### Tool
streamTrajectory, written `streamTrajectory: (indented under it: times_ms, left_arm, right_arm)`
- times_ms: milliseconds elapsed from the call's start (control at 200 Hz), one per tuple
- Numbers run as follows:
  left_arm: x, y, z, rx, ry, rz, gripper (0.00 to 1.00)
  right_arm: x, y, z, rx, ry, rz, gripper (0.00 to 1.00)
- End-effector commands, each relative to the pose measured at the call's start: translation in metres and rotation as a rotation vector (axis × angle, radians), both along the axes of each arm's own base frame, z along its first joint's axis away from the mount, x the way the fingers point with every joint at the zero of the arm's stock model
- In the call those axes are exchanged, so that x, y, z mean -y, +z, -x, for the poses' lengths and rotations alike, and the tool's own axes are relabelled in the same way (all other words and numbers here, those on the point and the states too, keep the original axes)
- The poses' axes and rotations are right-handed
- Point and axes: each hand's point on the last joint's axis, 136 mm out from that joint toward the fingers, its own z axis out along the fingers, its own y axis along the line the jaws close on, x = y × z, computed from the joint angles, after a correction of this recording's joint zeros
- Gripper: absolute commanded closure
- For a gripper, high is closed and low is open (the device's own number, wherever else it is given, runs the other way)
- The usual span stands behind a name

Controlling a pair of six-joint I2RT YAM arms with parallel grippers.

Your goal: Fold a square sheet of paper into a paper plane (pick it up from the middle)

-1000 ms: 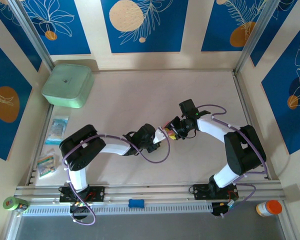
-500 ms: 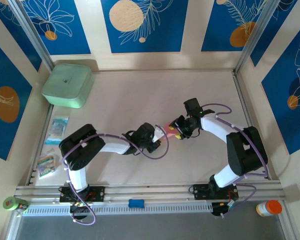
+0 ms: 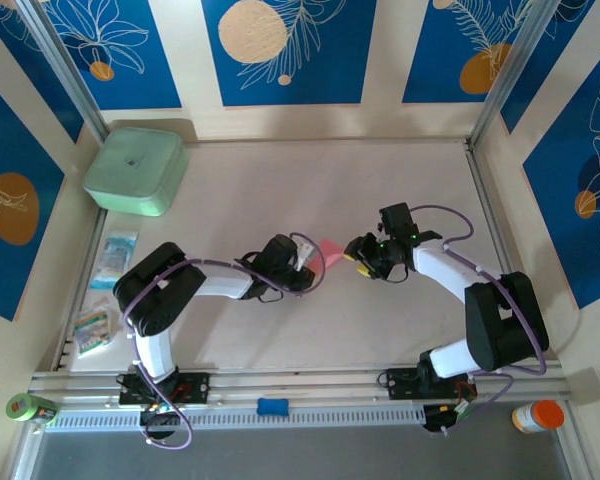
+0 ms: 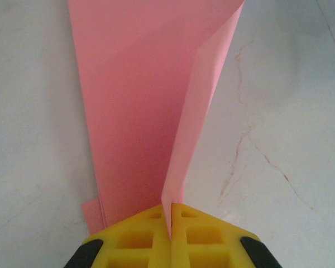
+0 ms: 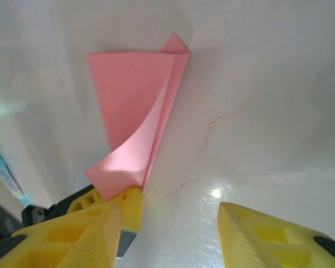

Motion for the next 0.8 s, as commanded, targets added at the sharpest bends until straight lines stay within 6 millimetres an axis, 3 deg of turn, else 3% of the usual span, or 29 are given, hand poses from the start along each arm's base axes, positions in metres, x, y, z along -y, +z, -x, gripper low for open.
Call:
streamTrajectory:
  times_ms: [0,225,790]
  left_arm:
    - [-0.002,0.000,0.002,-0.122,0.066,0.033,0.94]
    - [-0.003,-0.005,-0.001,-0.159,0.121,0.038,0.94]
    - [-0.003,-0.007,0.003,-0.172,0.105,0.032,0.88]
  right_arm:
    - [-0.025,0.013,-0.004,0.103,0.133,-0.091,0.52]
    - [-0.057,0.003,-0.005,0.097,0.228,-0.137,0.54]
    - [-0.066,-0.043,-0.017,-0.014,0.283,0.023,0.54]
